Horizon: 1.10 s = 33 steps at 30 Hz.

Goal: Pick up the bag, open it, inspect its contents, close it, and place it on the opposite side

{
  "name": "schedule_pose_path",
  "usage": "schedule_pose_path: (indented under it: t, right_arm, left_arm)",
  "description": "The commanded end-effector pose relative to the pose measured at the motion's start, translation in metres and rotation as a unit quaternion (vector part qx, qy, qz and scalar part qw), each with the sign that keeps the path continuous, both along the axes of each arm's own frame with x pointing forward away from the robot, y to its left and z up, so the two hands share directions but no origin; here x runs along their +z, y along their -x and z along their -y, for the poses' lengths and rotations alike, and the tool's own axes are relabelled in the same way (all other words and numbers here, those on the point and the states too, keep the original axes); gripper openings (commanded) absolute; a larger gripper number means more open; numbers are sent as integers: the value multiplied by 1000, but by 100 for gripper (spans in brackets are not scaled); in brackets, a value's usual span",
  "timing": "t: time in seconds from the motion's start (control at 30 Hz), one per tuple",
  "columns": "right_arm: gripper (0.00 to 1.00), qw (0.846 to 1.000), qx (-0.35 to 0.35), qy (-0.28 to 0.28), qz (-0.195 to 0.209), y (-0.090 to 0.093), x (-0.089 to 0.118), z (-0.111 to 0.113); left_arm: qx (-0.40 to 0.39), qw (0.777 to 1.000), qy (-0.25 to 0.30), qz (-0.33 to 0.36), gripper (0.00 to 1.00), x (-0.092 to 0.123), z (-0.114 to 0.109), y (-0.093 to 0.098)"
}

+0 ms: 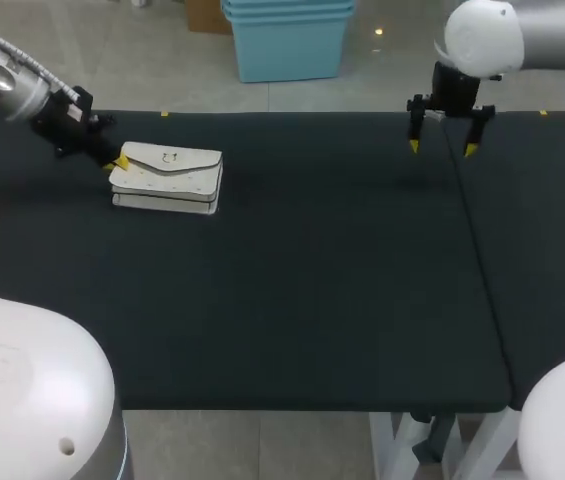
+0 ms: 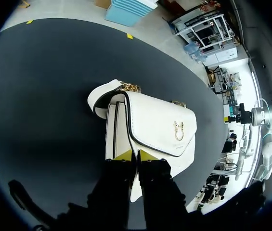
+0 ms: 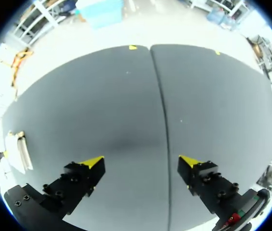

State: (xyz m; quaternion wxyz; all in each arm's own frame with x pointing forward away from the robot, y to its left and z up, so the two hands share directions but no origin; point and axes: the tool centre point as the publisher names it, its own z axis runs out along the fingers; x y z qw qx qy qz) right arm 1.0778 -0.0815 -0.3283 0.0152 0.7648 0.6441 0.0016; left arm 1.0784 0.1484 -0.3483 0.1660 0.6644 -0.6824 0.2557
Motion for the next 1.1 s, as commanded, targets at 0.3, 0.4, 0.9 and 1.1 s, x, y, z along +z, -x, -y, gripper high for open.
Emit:
schedule_pose_path:
  t: [0.3,0.4,0.9,1.1]
  right_arm:
    - [100,999,-23,-13,42,27,30,23]
    - [100,998,-27,-18,45,29,35,29]
    - [100,998,-30,-19,46,30,37,29]
    - [100,998,-30,-19,46,30,37,29]
  left_arm:
    - [-15,999,-18,-30,0,-7,-49,-39]
    - [-12,999,-29,-26,0,-7,-60,-49]
    - [30,998,-48,-33,0,-6,-138,-80]
    - [44,998,-43,-34,0,-8,-162,-91]
